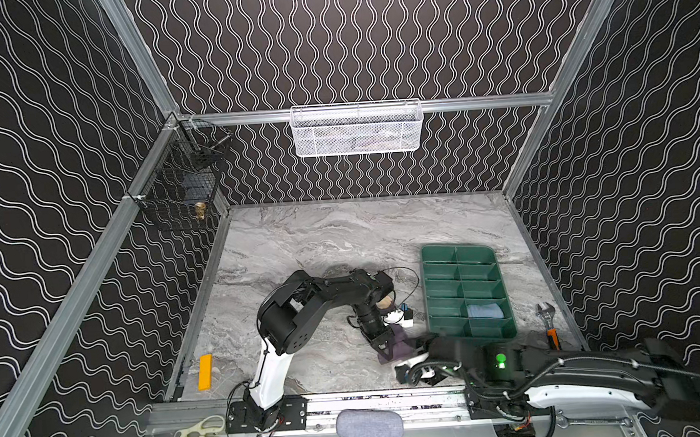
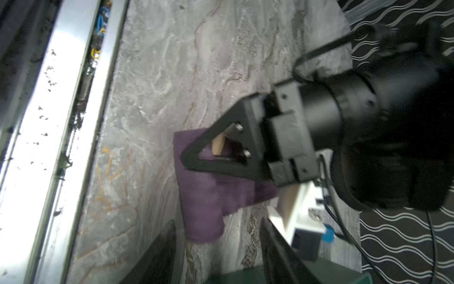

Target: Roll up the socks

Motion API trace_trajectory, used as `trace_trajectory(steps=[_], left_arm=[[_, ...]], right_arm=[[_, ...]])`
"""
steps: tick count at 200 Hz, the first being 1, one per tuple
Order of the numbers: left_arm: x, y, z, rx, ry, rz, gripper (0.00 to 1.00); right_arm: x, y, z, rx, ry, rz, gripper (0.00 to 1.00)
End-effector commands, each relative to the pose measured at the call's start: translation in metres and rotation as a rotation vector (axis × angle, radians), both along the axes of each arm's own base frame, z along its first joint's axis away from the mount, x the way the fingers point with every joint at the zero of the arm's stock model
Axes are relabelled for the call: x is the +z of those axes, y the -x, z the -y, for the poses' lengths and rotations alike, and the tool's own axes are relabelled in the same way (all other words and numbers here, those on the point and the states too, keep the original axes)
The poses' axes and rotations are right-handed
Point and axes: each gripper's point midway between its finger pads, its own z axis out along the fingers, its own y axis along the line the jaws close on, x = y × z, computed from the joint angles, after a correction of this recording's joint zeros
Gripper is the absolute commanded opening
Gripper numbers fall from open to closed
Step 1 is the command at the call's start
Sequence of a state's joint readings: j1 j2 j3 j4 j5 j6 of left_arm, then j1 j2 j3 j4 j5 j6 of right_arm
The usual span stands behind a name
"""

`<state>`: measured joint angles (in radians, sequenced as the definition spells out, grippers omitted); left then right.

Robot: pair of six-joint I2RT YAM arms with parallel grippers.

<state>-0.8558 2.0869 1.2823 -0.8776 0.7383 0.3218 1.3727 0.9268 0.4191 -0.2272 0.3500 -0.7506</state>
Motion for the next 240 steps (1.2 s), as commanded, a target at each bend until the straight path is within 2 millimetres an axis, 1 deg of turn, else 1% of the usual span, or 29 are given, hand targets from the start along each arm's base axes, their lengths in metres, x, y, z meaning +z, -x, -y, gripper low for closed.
trace_trajectory(steps=[1, 10, 24, 46, 55, 68, 92, 100, 116, 124, 141, 149, 166, 177, 195, 203, 215, 240], left_arm=[[-0.055, -0.046, -0.035, -0.097, -0.215, 0.321, 0.02], [-0.054, -0.047, -0.035, -0.097, -0.216, 0.322, 0.02], [-0.054, -0.048, -0.035, -0.094, -0.215, 0.321, 0.02], [-0.054, -0.048, -0.035, -0.098, -0.215, 0.317, 0.02], [-0.054, -0.048, -0.035, -0.101, -0.216, 0.319, 0.02], [-0.053, -0.048, -0.035, -0.102, -0.212, 0.317, 0.02], [-0.052, -0.049, -0.032, -0.105, -0.202, 0.318, 0.03], [-0.050, -0.051, -0.031, -0.104, -0.198, 0.323, 0.04], [-0.047, -0.052, -0.030, -0.105, -0.194, 0.331, 0.07], [-0.045, -0.053, -0.029, -0.107, -0.191, 0.336, 0.09], [-0.038, -0.055, -0.029, -0.110, -0.185, 0.353, 0.14], [-0.036, -0.057, -0.029, -0.107, -0.182, 0.366, 0.18], [-0.025, -0.062, -0.028, -0.100, -0.166, 0.411, 0.32], [-0.013, -0.068, -0.027, -0.090, -0.149, 0.462, 0.40], [0.009, -0.074, -0.027, -0.074, -0.112, 0.533, 0.46], [0.023, -0.078, -0.028, -0.059, -0.099, 0.570, 0.49], [0.040, -0.084, -0.033, -0.027, -0.101, 0.628, 0.53], [0.082, -0.097, -0.048, 0.043, -0.093, 0.768, 0.54]], right_arm=[[-0.004, -0.018, -0.013, -0.101, -0.015, 0.063, 0.55], [-0.016, -0.020, -0.016, -0.104, 0.015, 0.068, 0.53], [-0.028, -0.022, -0.020, -0.105, 0.028, 0.072, 0.53], [-0.039, -0.024, -0.023, -0.099, 0.027, 0.089, 0.52], [-0.044, -0.024, -0.022, -0.096, 0.037, 0.081, 0.49], [-0.051, -0.021, -0.021, -0.088, 0.053, 0.061, 0.44], [-0.069, -0.016, -0.013, -0.089, 0.103, 0.015, 0.27], [-0.076, -0.015, -0.009, -0.103, 0.123, 0.000, 0.19], [-0.085, -0.013, -0.004, -0.111, 0.161, -0.022, 0.07], [-0.087, -0.012, -0.003, -0.112, 0.174, -0.034, 0.00], [-0.087, -0.010, -0.002, -0.111, 0.188, -0.046, 0.00], [-0.087, -0.009, -0.001, -0.113, 0.193, -0.057, 0.00], [-0.086, -0.005, 0.002, -0.115, 0.208, -0.089, 0.00], [-0.086, -0.001, 0.005, -0.119, 0.224, -0.111, 0.00], [-0.087, 0.005, 0.011, -0.129, 0.255, -0.156, 0.00], [-0.088, 0.008, 0.013, -0.135, 0.267, -0.180, 0.00], [-0.087, 0.013, 0.016, -0.138, 0.282, -0.215, 0.00], [-0.085, 0.018, 0.017, -0.148, 0.305, -0.285, 0.00]])
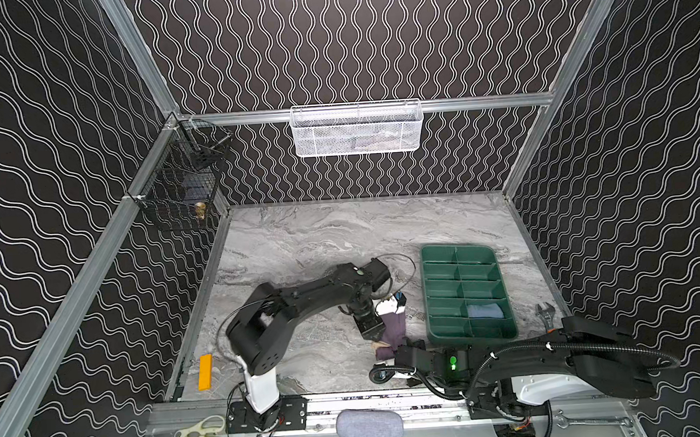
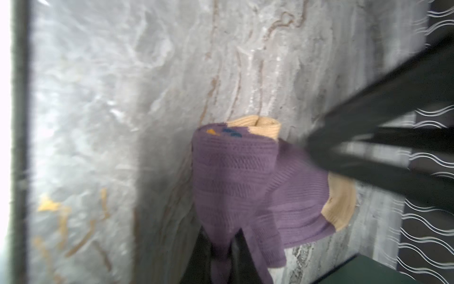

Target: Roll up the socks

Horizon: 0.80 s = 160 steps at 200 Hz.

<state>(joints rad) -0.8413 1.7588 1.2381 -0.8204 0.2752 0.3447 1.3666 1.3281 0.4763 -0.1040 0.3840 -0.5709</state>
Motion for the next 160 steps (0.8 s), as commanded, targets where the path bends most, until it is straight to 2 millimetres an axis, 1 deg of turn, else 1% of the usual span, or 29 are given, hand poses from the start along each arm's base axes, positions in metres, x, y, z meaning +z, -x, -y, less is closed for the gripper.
trace_trajectory(steps=[1, 16, 17, 19, 20, 21, 23, 24, 40, 49, 57, 64, 73, 78, 95, 106, 116, 131, 160], left_arm=[[0.029, -0.026, -0.017, 0.068, -0.024, 0.198, 0.54], [0.058, -0.036, -0.036, 0.130, -0.028, 0.329, 0.54], [0.057, -0.037, -0.037, 0.135, -0.035, 0.333, 0.54], [0.065, -0.038, -0.040, 0.146, -0.027, 0.358, 0.54], [0.067, -0.038, -0.042, 0.149, -0.026, 0.367, 0.54], [0.065, -0.038, -0.044, 0.151, -0.035, 0.370, 0.54], [0.072, -0.040, -0.047, 0.164, -0.028, 0.397, 0.54], [0.071, -0.041, -0.049, 0.167, -0.037, 0.401, 0.54], [0.111, -0.048, -0.077, 0.256, -0.017, 0.580, 0.55], [0.136, -0.048, -0.093, 0.298, 0.011, 0.676, 0.58], [0.158, -0.043, -0.104, 0.314, 0.060, 0.736, 0.62], [0.173, -0.034, -0.108, 0.303, 0.115, 0.765, 0.65], [0.190, -0.020, -0.112, 0.258, 0.186, 0.783, 0.68], [0.195, -0.012, -0.111, 0.225, 0.219, 0.779, 0.69], [0.204, 0.017, -0.109, 0.096, 0.303, 0.738, 0.69], [0.205, 0.027, -0.108, 0.048, 0.319, 0.716, 0.69], [0.204, 0.028, -0.110, 0.042, 0.302, 0.708, 0.68], [0.196, 0.027, -0.108, 0.019, 0.269, 0.685, 0.66], [0.183, 0.026, -0.095, -0.030, 0.277, 0.673, 0.67]], right_arm=[[-0.022, 0.028, 0.030, 0.008, 0.146, -0.192, 0.00], [-0.017, 0.026, 0.025, -0.024, 0.129, -0.257, 0.00], [-0.017, 0.025, 0.025, -0.027, 0.128, -0.261, 0.00], [-0.016, 0.024, 0.025, -0.034, 0.125, -0.270, 0.00], [-0.016, 0.024, 0.024, -0.036, 0.123, -0.273, 0.00], [-0.015, 0.024, 0.024, -0.039, 0.121, -0.278, 0.00], [-0.015, 0.024, 0.023, -0.042, 0.119, -0.288, 0.00], [-0.014, 0.023, 0.022, -0.047, 0.116, -0.292, 0.00], [-0.008, 0.020, 0.017, -0.076, 0.104, -0.381, 0.00], [-0.005, 0.017, 0.014, -0.097, 0.097, -0.428, 0.00], [-0.003, 0.018, 0.012, -0.107, 0.094, -0.491, 0.00], [-0.001, 0.018, 0.011, -0.120, 0.089, -0.551, 0.00], [0.002, 0.019, 0.008, -0.129, 0.084, -0.622, 0.00], [0.003, 0.017, 0.007, -0.143, 0.083, -0.652, 0.00], [0.003, 0.013, 0.007, -0.176, 0.095, -0.734, 0.00], [0.000, 0.010, 0.007, -0.202, 0.106, -0.778, 0.00], [-0.003, 0.006, 0.006, -0.225, 0.112, -0.808, 0.00], [-0.006, 0.000, 0.004, -0.247, 0.113, -0.842, 0.00], [-0.014, -0.022, 0.003, -0.270, 0.111, -0.800, 0.00]])
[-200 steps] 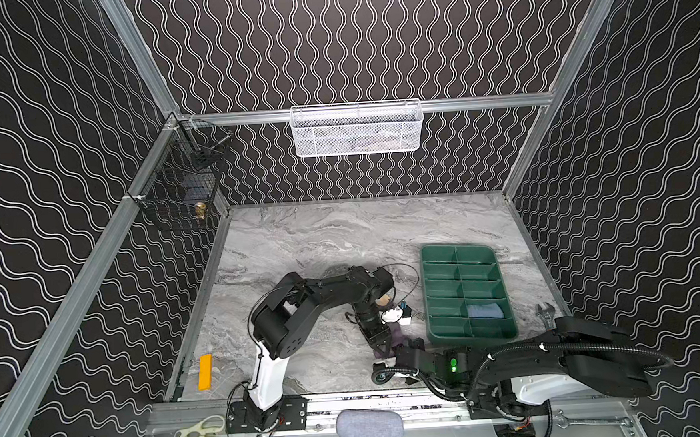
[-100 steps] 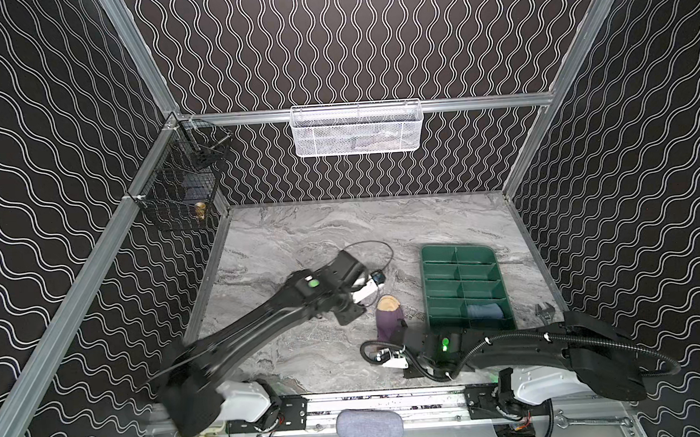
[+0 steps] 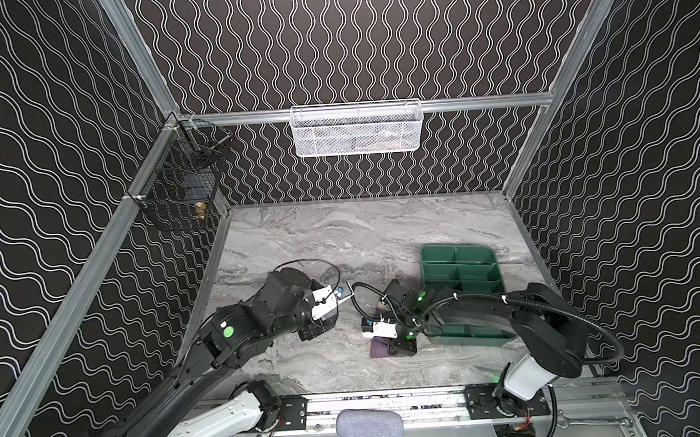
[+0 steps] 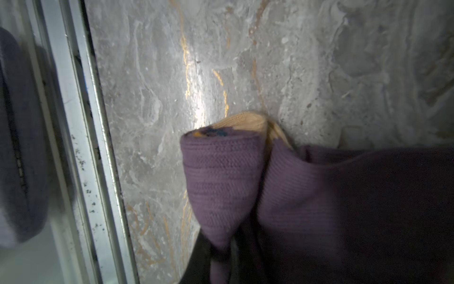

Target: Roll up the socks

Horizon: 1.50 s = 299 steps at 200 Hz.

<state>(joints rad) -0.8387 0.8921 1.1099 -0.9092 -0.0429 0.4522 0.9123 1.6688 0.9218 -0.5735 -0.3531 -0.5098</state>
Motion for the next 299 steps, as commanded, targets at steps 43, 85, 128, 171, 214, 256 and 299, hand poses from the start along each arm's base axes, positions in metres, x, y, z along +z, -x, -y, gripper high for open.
trace_trajectory(steps=[43, 85, 128, 171, 214, 256, 299], left_arm=[[-0.041, 0.012, 0.037, -0.157, -0.038, -0.043, 0.67], [-0.101, 0.036, 0.073, -0.234, -0.243, -0.003, 0.68], [-0.164, 0.054, 0.100, -0.272, -0.368, -0.015, 0.70], [-0.202, 0.046, 0.109, -0.257, -0.400, 0.000, 0.70], [-0.224, 0.035, 0.113, -0.238, -0.458, 0.022, 0.64], [-0.240, 0.035, 0.111, -0.232, -0.480, -0.027, 0.34], [-0.250, 0.046, 0.102, -0.240, -0.555, -0.139, 0.00]], right_arm=[[-0.034, -0.029, 0.028, -0.019, 0.137, 0.045, 0.00], [-0.053, -0.041, 0.037, -0.042, 0.185, 0.031, 0.00], [-0.057, -0.045, 0.035, -0.068, 0.160, -0.003, 0.00], [-0.058, -0.046, 0.036, -0.073, 0.154, -0.009, 0.00], [-0.058, -0.041, 0.036, -0.071, 0.137, -0.026, 0.00], [-0.057, -0.039, 0.035, -0.072, 0.129, -0.036, 0.00], [-0.052, -0.050, 0.032, -0.095, 0.111, 0.026, 0.25]])
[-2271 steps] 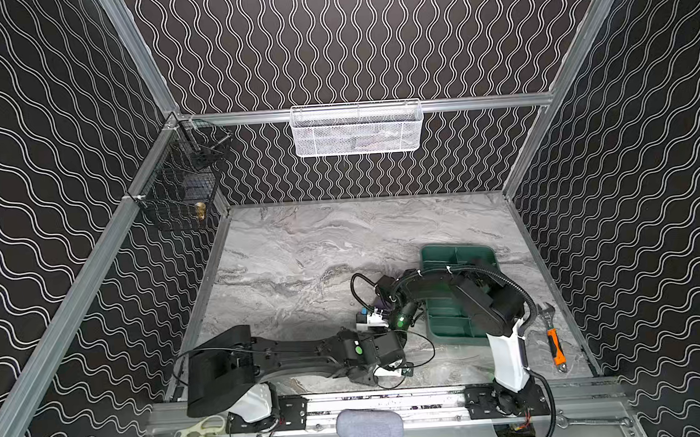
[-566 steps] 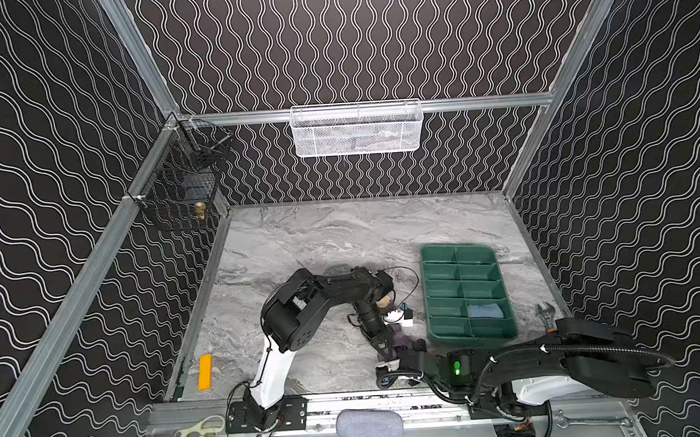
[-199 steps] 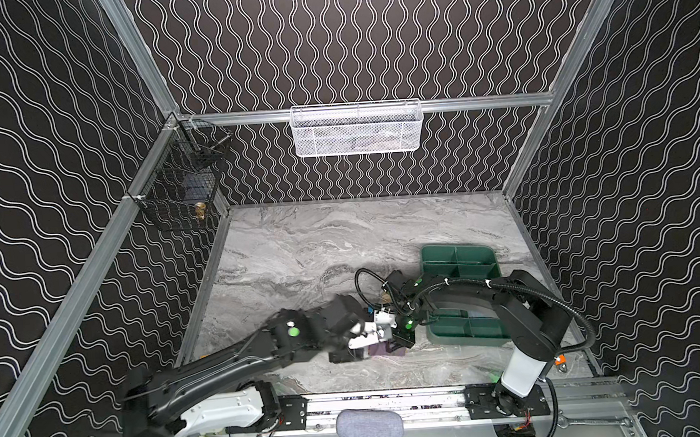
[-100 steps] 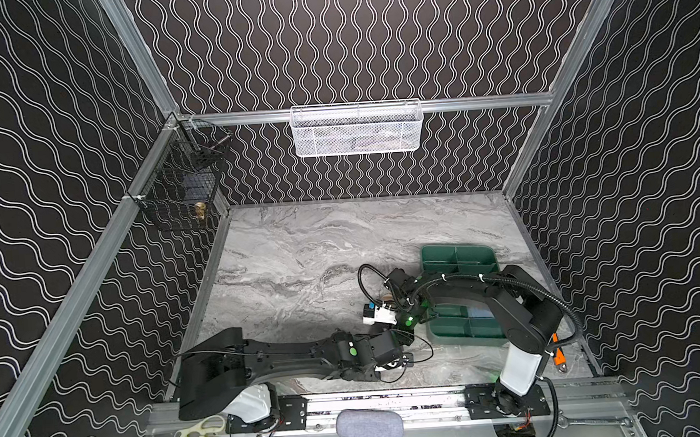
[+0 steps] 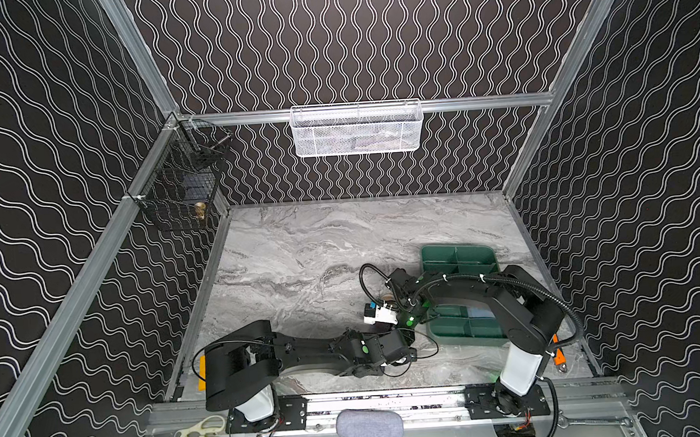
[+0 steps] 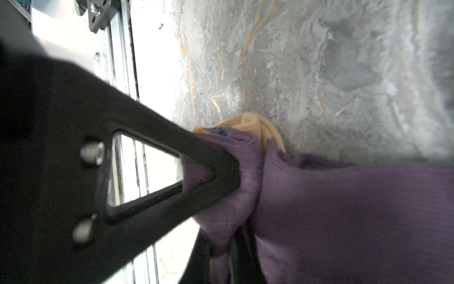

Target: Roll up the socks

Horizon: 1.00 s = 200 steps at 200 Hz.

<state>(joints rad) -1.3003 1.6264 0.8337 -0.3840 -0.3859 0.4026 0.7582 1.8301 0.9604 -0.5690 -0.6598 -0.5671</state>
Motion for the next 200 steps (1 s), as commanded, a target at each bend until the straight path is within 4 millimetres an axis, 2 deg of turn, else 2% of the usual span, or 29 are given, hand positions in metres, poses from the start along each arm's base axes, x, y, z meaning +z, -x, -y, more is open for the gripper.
trace_trajectory(steps=[1, 22, 46, 65, 86, 111, 131, 140, 158, 175, 186, 200], left_arm=[[-0.014, 0.017, -0.004, 0.029, -0.033, -0.145, 0.00], [-0.015, 0.027, -0.011, 0.037, -0.077, -0.214, 0.00], [-0.010, 0.037, -0.012, 0.065, -0.043, -0.310, 0.00], [-0.006, 0.040, -0.013, 0.092, -0.025, -0.360, 0.00], [0.004, 0.037, -0.008, 0.111, -0.002, -0.387, 0.00], [0.010, 0.033, -0.006, 0.136, 0.006, -0.432, 0.00], [0.012, 0.032, -0.004, 0.150, 0.002, -0.481, 0.00], [0.013, 0.031, -0.002, 0.162, -0.002, -0.508, 0.00], [0.012, 0.026, 0.002, 0.200, -0.014, -0.565, 0.00], [0.010, 0.019, 0.008, 0.251, -0.014, -0.628, 0.00], [0.007, 0.015, 0.012, 0.279, -0.007, -0.678, 0.00], [0.002, 0.010, 0.015, 0.314, -0.009, -0.720, 0.00]], right_arm=[[-0.041, -0.042, 0.038, -0.012, 0.259, 0.299, 0.25], [-0.027, -0.056, 0.032, -0.035, 0.211, 0.390, 0.36], [0.011, -0.080, 0.018, -0.095, 0.104, 0.531, 0.48], [0.057, -0.103, 0.007, -0.175, -0.027, 0.671, 0.57], [0.113, -0.123, 0.005, -0.263, -0.165, 0.788, 0.64], [0.178, -0.160, 0.024, -0.480, -0.236, 0.950, 0.65], [0.233, -0.185, 0.057, -0.713, -0.252, 1.103, 0.74], [0.259, -0.189, 0.073, -0.834, -0.280, 1.153, 0.80], [0.302, -0.175, 0.093, -0.938, -0.389, 1.211, 0.85], [0.324, -0.148, 0.100, -0.912, -0.486, 1.229, 0.84], [0.325, -0.124, 0.098, -0.806, -0.522, 1.228, 0.82], [0.307, -0.088, 0.089, -0.562, -0.532, 1.232, 0.77]])
